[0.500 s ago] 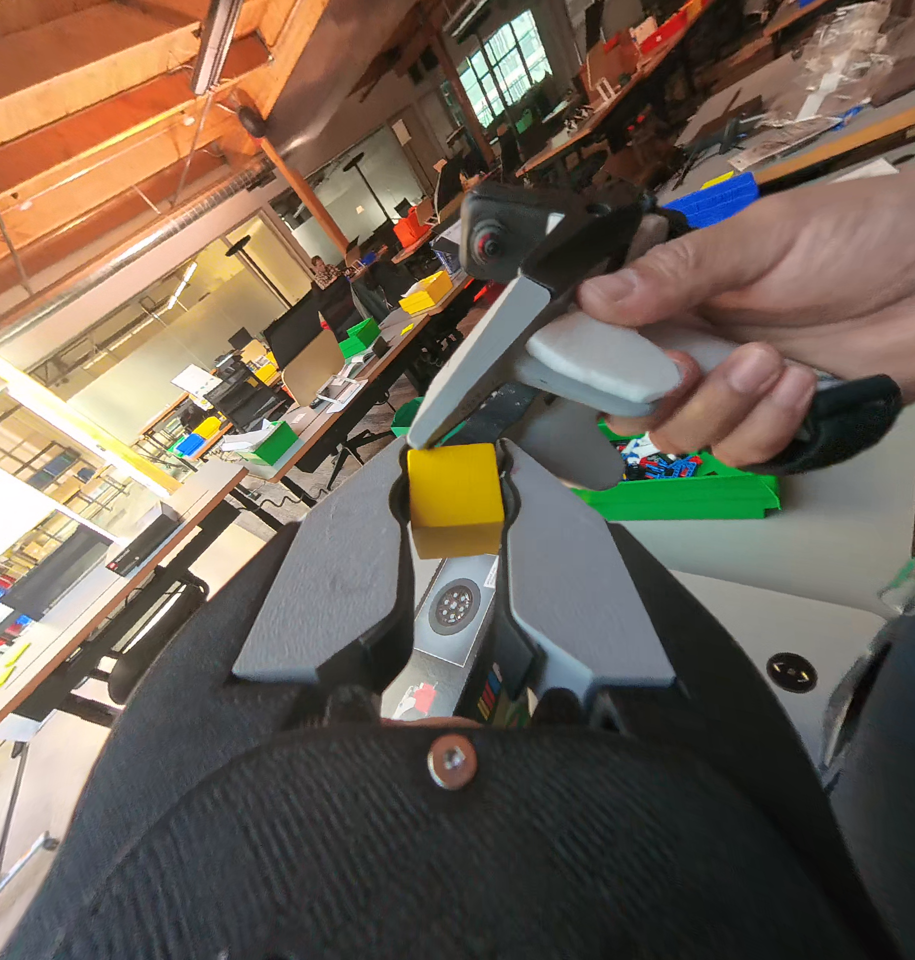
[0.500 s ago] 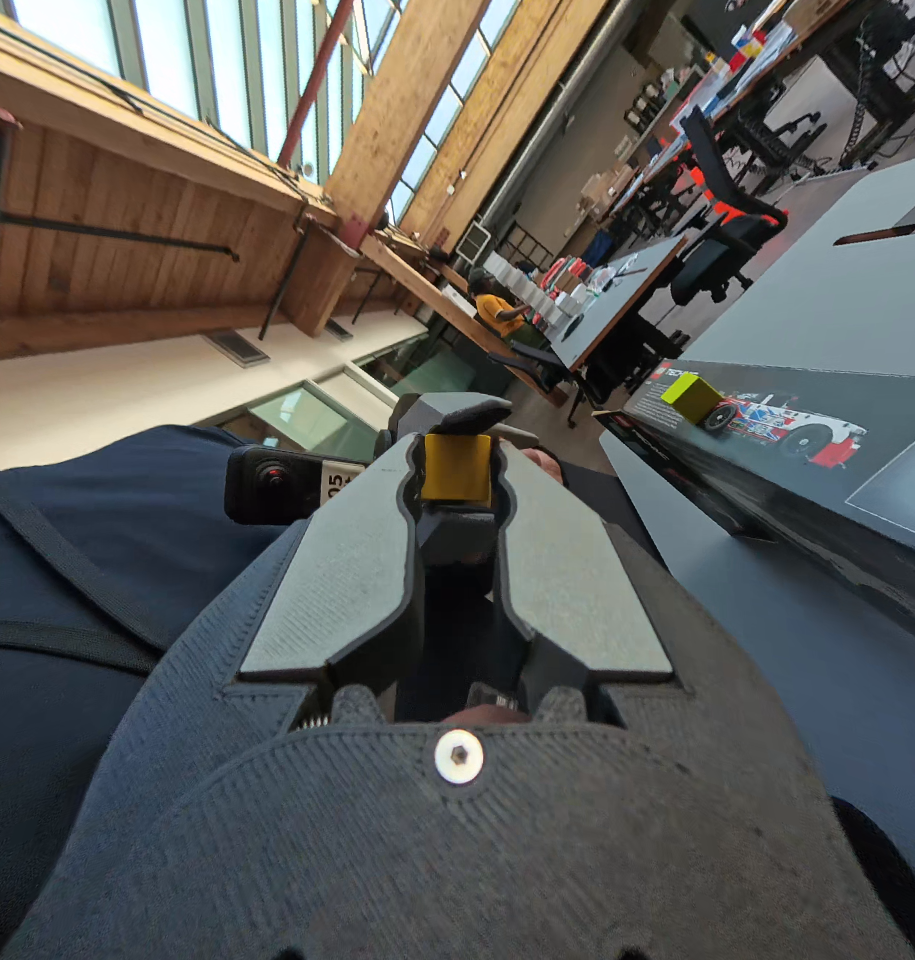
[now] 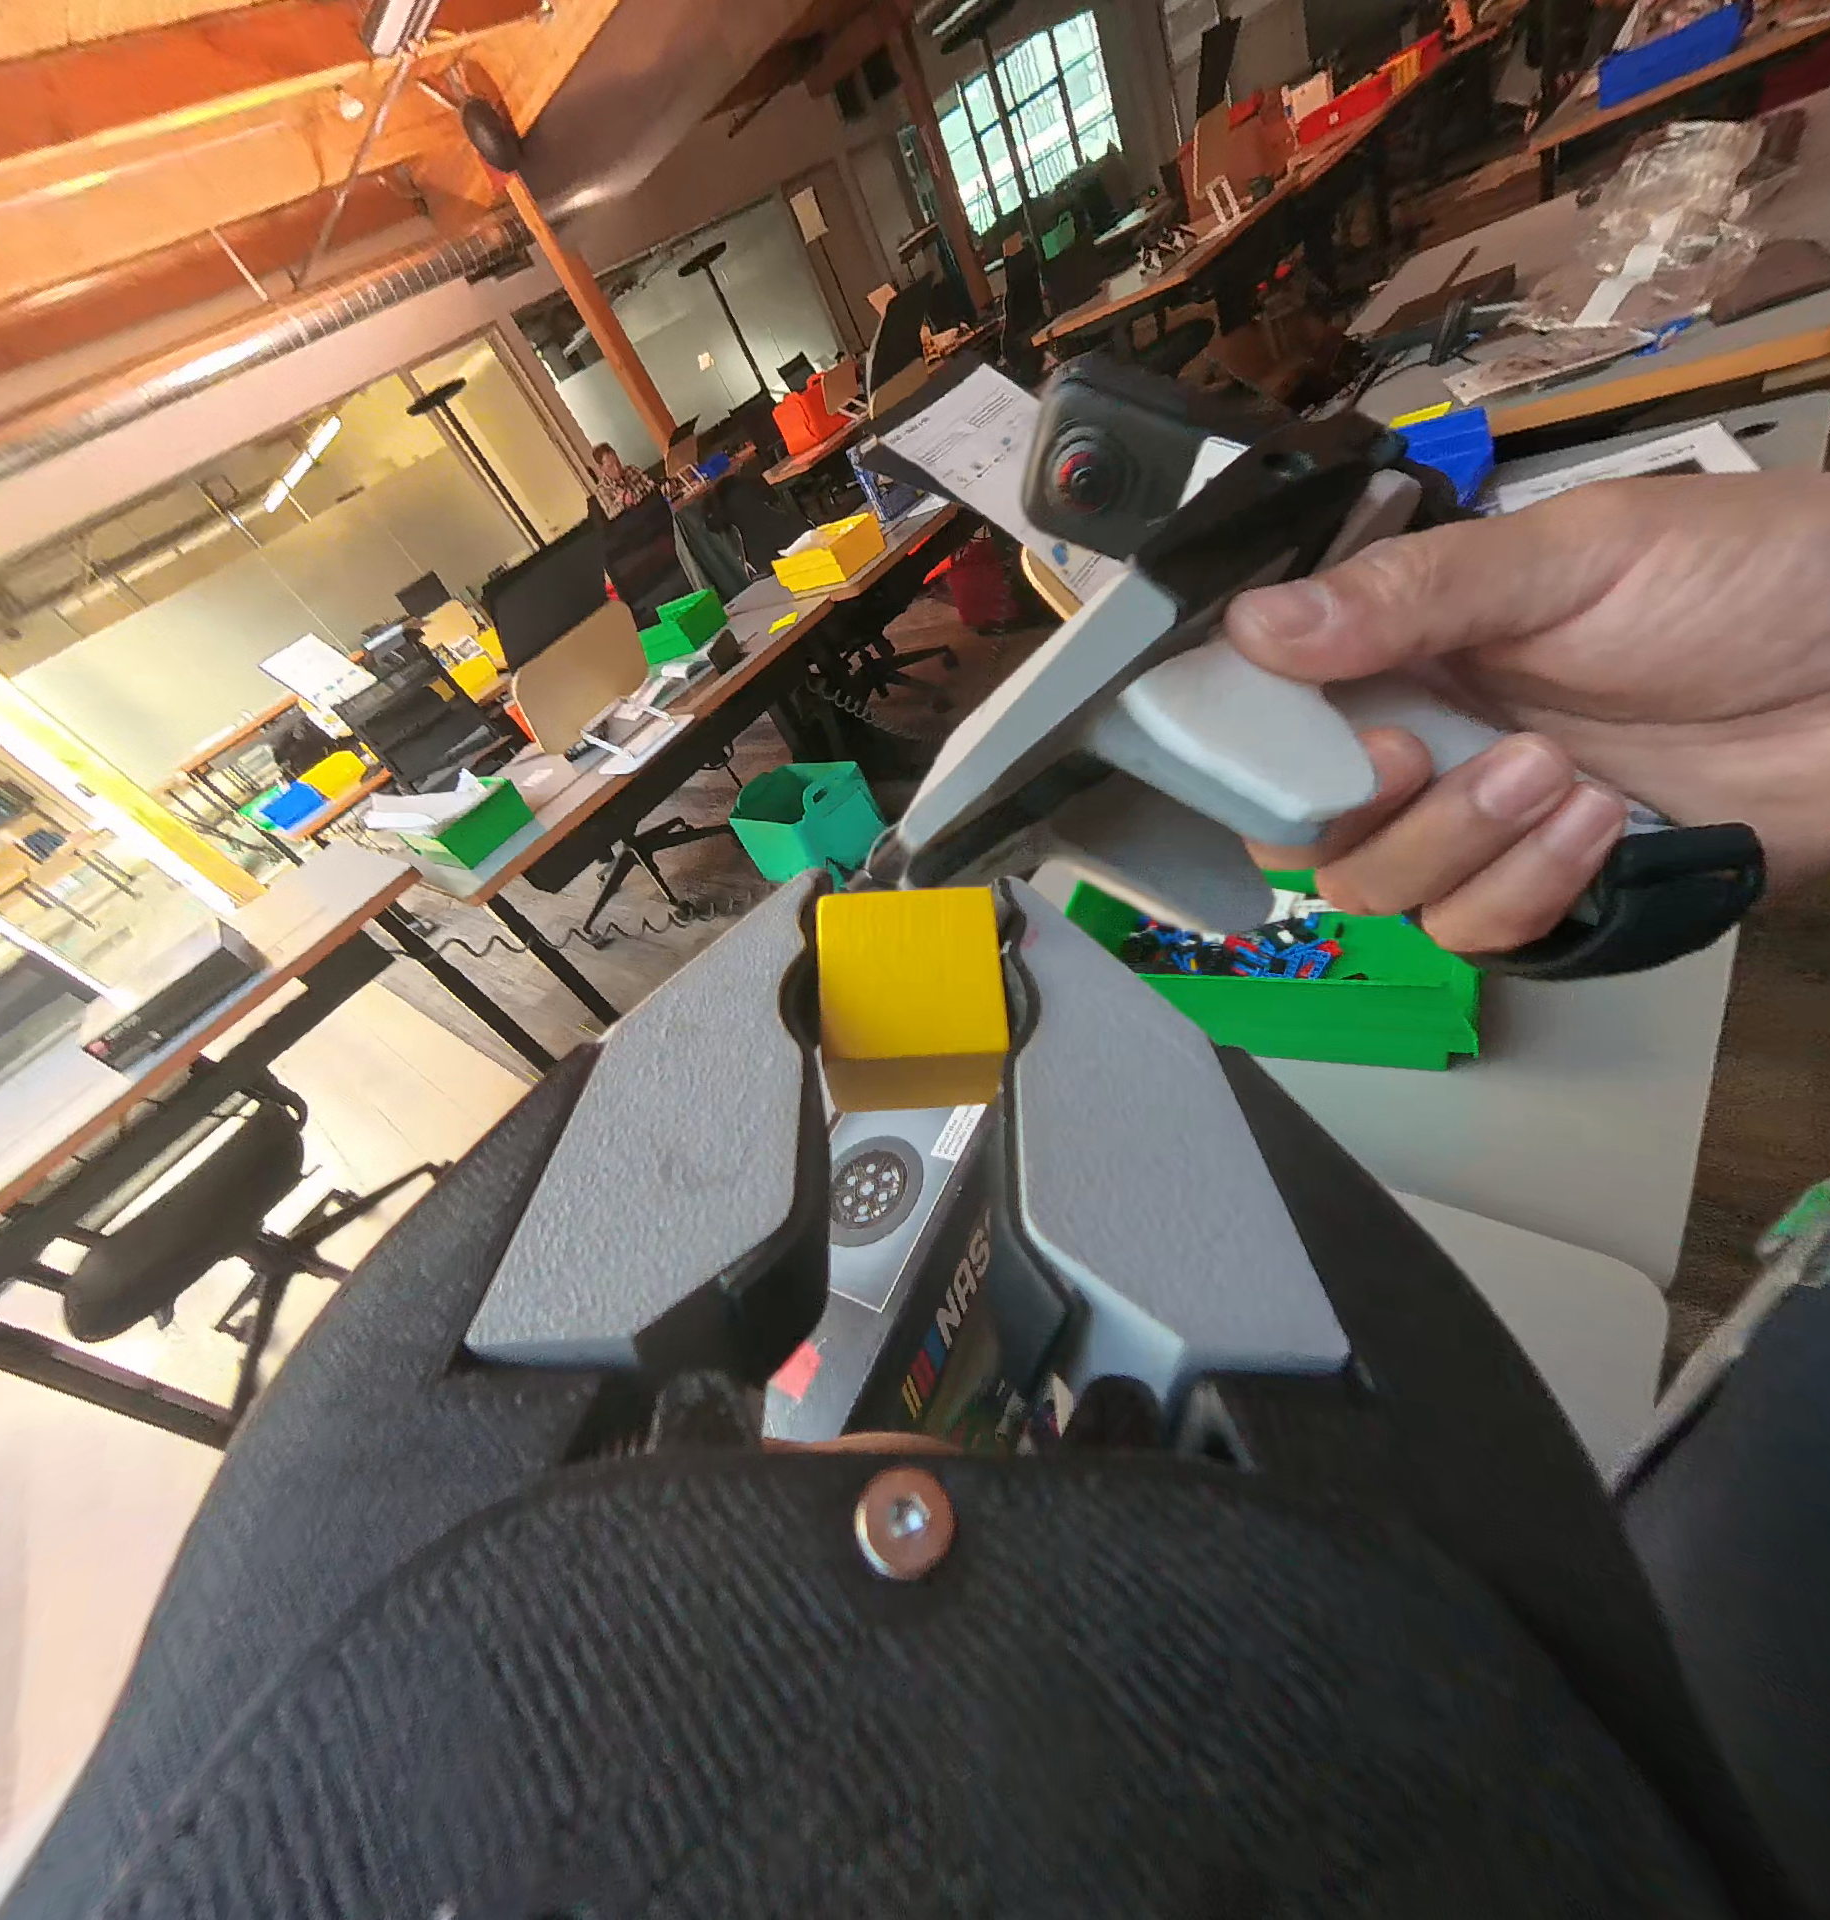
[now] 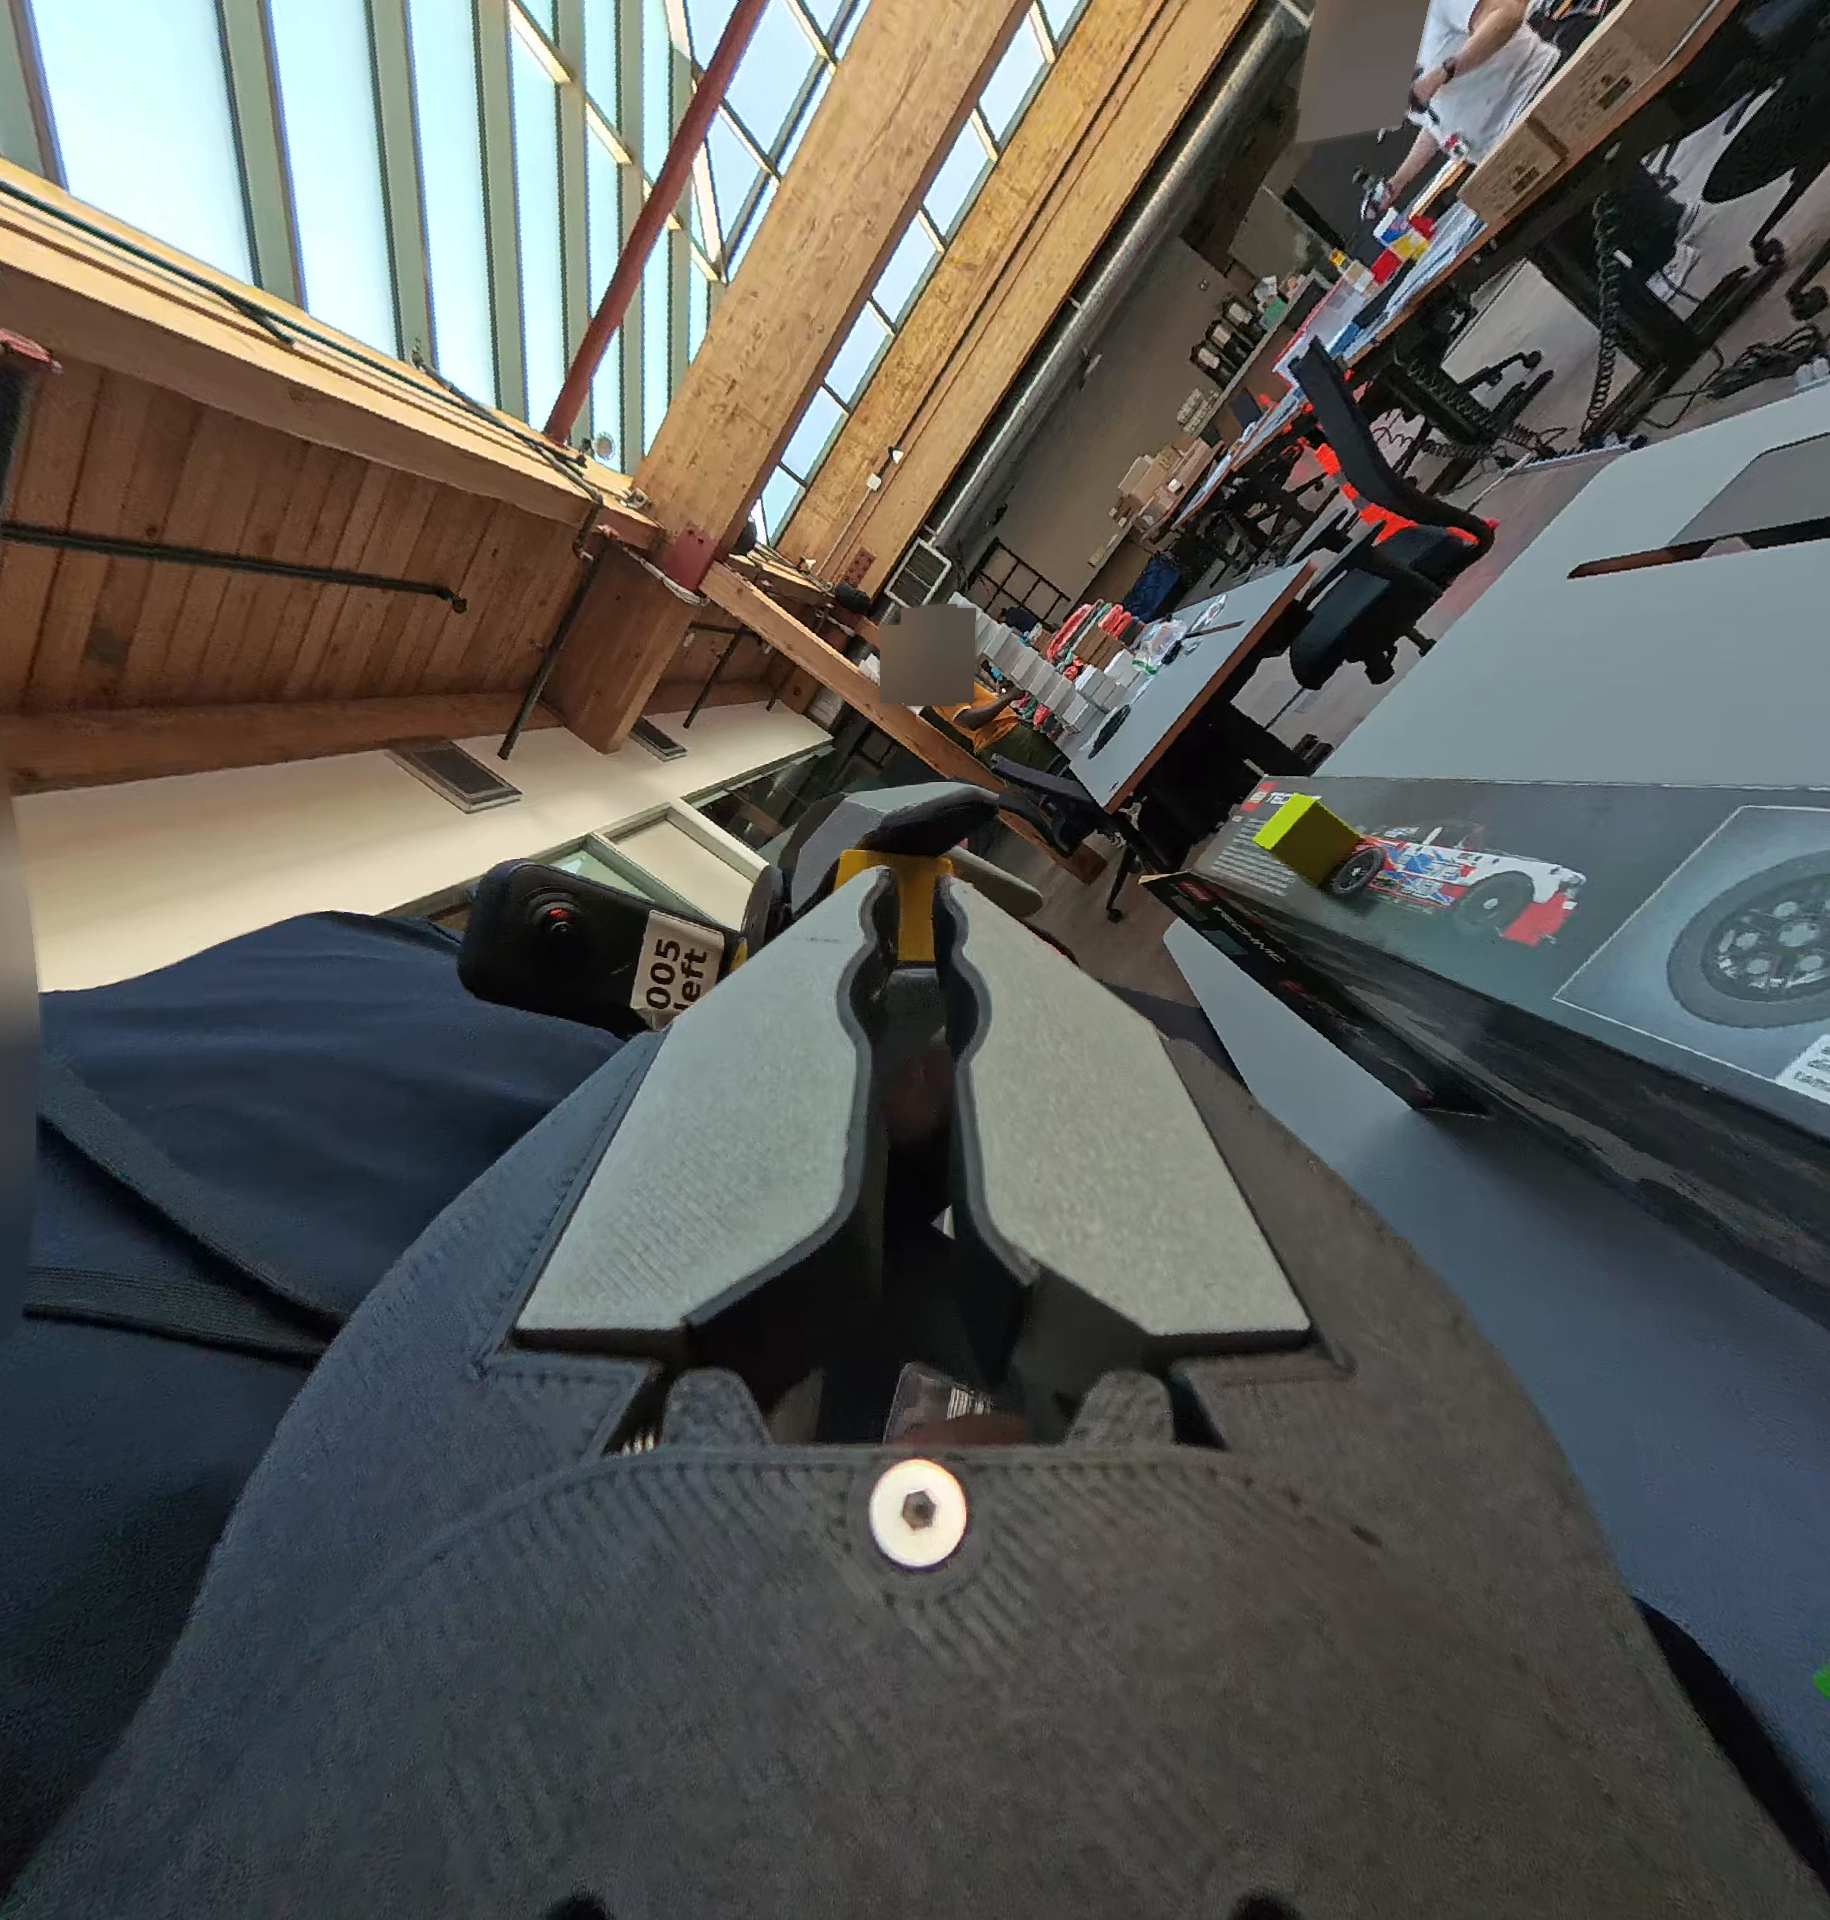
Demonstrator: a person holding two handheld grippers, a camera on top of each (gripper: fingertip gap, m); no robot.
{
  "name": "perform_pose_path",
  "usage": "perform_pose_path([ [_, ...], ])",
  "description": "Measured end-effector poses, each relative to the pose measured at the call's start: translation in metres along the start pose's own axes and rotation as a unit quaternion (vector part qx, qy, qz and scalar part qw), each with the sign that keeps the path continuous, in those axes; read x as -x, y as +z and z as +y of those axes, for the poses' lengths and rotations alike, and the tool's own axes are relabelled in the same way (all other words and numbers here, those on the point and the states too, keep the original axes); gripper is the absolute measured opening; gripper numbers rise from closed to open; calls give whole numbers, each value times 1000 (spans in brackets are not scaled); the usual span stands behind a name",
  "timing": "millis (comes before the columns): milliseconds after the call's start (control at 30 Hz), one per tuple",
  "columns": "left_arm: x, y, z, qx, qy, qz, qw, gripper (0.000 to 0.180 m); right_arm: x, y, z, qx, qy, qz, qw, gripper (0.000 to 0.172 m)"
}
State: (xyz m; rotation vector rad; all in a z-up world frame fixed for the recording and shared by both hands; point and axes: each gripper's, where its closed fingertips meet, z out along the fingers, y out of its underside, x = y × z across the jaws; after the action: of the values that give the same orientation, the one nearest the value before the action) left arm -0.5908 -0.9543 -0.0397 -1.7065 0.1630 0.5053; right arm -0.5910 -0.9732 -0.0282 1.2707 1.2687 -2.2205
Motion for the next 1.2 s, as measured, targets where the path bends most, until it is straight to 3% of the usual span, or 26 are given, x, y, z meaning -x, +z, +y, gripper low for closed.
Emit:
perform_pose_path([
  [200,13,-1,5,9,-44,0,999,29,-8,-16,-7,-6,-15,33,999,13],
  [433,0,-1,8,12,-29,33,999,29,-9,-2,7,40,6,18,999,33],
  [600,-13,-2,15,33,53,48,997,29,-7,13,33,121,-6,17,992,35],
  [767,-22,-2,19,38,103,54,993,28,-11,18,47,156,-1,17,988,36],
  [1200,-16,-4,23,34,72,60,995,29,-13,27,48,171,-7,2,985,26],
])
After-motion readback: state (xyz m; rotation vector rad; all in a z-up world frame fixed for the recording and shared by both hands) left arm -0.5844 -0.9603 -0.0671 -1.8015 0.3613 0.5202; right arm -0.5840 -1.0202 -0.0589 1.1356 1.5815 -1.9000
